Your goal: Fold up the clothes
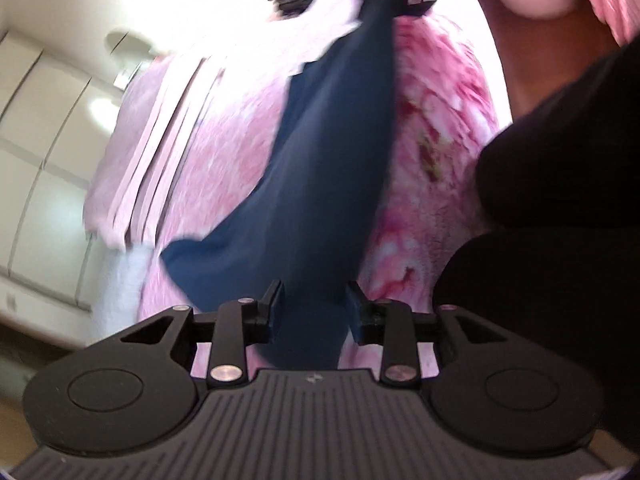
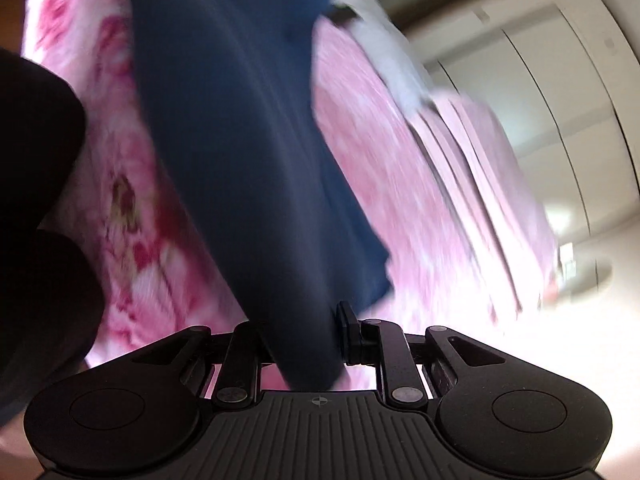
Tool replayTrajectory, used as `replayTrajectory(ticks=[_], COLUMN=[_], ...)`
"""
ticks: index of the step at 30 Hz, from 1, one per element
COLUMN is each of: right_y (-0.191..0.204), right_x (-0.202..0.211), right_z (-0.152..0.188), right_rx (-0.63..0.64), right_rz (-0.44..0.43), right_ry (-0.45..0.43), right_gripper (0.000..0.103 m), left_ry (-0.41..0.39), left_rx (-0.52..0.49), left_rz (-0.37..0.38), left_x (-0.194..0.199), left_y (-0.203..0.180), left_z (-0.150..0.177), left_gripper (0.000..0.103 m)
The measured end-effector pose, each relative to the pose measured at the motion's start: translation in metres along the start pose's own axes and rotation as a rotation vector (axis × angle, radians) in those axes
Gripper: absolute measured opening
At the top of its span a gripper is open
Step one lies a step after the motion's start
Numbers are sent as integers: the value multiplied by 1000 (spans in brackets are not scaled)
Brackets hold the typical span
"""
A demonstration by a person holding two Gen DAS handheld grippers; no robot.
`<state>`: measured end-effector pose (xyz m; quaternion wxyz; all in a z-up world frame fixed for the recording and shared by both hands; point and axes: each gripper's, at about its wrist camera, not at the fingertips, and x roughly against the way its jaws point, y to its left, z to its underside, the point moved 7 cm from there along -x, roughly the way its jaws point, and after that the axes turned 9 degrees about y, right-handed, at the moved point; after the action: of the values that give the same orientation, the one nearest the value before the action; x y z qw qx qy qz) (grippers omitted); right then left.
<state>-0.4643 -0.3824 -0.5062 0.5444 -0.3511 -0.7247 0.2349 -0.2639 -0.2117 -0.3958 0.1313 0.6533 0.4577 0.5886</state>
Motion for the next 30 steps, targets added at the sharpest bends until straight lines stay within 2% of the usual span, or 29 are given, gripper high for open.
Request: replayTrajectory(ticks=[4, 6, 7, 8, 12, 15, 19, 20, 21, 24, 27, 30], right_y=[-11, -20, -24, -28, -43, -62, -92, -97, -101, -113, -120, -122], right_x=[14, 24, 29, 34, 44, 51, 46, 39, 31, -3, -36, -65], right_z=[26, 31, 33, 32, 24, 15, -11, -18, -25, -40, -50, -53], right_rx=[-171, -253, -286, -316, -446, -555, -654, -668, -681, -718, -766, -811], right_rz=[10, 6, 14, 18, -59, -118, -211, -234, -260, -332, -404, -459], right_ry=[56, 57, 49, 33, -15, -74, -137, -148, -158, -166, -152, -129], right_gripper=[19, 42, 71, 79, 79, 79, 79, 79, 79, 79, 79, 79], left_ry=[-21, -35, -43, -52, -82, -101, -90, -83, -73, -47, 26, -2], left_rx=[211, 316, 366, 420, 606, 707, 806, 833, 864, 923, 895, 971], left_rz=[84, 119, 138, 167, 324, 428, 519, 543, 579, 683, 687, 710], left_x=[17, 16, 13, 8, -20, -50, -91, -101, -112, -146, -176, -189], left_y=[37, 59, 71, 84, 130, 154, 177, 181, 185, 188, 169, 160], left_z=[16, 20, 21, 22, 23, 19, 21, 22, 24, 28, 37, 45], left_gripper=[30, 36, 37, 42, 45, 46, 44, 41, 32, 15, 14, 13])
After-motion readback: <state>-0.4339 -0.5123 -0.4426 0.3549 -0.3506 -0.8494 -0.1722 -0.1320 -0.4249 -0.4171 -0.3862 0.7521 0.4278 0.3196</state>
